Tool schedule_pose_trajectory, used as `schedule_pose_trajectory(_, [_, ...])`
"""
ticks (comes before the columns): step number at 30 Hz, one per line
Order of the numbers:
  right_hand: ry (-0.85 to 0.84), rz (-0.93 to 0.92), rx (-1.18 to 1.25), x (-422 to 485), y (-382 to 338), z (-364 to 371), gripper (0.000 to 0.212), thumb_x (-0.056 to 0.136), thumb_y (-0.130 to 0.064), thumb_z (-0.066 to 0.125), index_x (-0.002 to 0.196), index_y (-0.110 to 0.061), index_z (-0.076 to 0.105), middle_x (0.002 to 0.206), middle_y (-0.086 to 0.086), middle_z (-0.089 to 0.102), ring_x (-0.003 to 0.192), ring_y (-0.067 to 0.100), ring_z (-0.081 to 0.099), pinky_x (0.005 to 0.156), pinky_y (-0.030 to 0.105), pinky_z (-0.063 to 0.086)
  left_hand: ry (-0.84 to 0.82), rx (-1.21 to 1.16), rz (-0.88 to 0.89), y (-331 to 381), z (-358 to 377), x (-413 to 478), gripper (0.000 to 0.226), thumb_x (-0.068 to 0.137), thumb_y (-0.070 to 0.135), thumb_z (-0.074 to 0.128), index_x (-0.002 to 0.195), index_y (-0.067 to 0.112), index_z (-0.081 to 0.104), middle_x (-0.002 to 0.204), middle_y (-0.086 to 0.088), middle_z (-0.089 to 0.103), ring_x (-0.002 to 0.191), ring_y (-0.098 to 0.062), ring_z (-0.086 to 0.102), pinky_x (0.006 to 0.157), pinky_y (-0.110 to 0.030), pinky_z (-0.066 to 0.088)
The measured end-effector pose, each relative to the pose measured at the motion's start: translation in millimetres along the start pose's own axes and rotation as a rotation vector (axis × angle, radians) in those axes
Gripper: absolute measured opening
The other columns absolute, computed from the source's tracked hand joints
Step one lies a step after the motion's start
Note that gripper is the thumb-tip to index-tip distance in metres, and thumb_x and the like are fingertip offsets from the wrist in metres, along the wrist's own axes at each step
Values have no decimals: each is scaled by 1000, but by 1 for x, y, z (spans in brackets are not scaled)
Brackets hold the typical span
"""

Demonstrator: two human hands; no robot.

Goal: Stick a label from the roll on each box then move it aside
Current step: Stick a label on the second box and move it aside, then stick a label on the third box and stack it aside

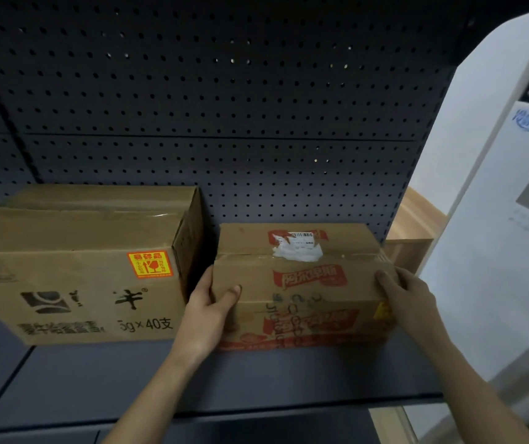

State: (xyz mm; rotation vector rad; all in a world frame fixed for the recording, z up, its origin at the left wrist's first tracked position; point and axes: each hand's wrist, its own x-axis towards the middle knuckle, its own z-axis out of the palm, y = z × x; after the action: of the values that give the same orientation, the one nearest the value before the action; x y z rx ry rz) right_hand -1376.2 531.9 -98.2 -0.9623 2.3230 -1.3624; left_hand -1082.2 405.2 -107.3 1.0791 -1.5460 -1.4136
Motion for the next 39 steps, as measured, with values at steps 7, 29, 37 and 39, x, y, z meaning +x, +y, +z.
schedule_pose_trajectory(7, [75,-175,-157,-18,-23,-13,39,101,-36,50,135,-19,58,123,4,67,102,19,59,85,30,46,82,426,166,29,4,-10,52,92,19,65,141,24,50,134,10,57,126,-11,53,105,-26,40])
schedule_pose_trajectory(29, [-430,-1044,-73,-157,-163,167,43,95,-42,48,117,-12,70,116,2,70,109,18,63,90,27,48,643,1182,204,31,-176,-158,38,98,47,40,104,20,67,100,1,68,93,-26,64,62,-35,49])
schedule_pose_trajectory(37, [-621,-1205,-42,-250,-232,285,32,96,-32,57,119,-12,69,117,4,70,108,20,62,88,28,47,983,1115,-69,-11,-329,-246,45,93,52,38,109,18,63,104,-8,66,99,-34,61,70,-42,53])
schedule_pose_trajectory(39, [-678,-1247,-22,-286,-252,316,34,96,-34,55,119,-12,69,115,3,70,106,21,63,87,32,51,1039,1087,-65,-17,-364,-272,48,93,52,35,110,17,64,104,-5,65,99,-30,60,72,-41,52])
